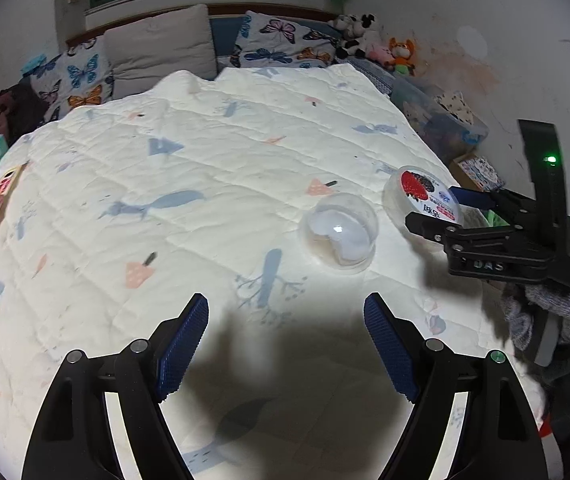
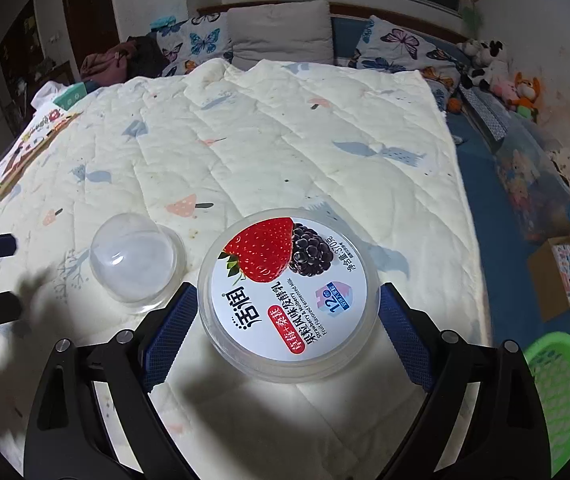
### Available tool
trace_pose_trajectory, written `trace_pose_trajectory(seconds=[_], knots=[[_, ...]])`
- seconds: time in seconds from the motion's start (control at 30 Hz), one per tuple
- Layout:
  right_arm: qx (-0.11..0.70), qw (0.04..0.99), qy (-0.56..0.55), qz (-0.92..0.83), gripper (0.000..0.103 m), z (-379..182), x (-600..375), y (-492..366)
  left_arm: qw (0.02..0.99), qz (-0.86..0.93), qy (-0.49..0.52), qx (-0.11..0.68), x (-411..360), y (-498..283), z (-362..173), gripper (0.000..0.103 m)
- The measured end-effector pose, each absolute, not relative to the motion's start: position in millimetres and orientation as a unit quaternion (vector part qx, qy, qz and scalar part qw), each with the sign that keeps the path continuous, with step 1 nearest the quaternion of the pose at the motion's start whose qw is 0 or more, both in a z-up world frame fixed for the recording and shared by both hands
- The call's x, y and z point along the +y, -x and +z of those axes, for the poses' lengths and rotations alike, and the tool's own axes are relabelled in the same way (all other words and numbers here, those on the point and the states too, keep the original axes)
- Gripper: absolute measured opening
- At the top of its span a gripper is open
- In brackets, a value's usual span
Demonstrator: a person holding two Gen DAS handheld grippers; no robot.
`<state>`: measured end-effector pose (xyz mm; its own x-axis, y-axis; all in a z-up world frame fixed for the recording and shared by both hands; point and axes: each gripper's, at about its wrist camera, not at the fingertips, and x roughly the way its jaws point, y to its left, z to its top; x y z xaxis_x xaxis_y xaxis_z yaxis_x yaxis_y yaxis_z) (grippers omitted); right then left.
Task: Collect trash
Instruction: 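Grasp the strawberry yogurt tub with the right tool while the left tool grasps the clear lid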
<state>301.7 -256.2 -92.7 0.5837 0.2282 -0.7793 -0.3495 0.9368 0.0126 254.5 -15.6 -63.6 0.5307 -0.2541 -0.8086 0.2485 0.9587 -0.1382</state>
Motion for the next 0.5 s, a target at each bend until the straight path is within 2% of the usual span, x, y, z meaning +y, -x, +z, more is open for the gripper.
trace_pose_trajectory(seconds=[0.5], knots=[[0.413,0.900,0.035,0.137,0.090,-71,-310,-254,0.872,-0.158,-0.056,0.460,-75,-299,-82,0.079]])
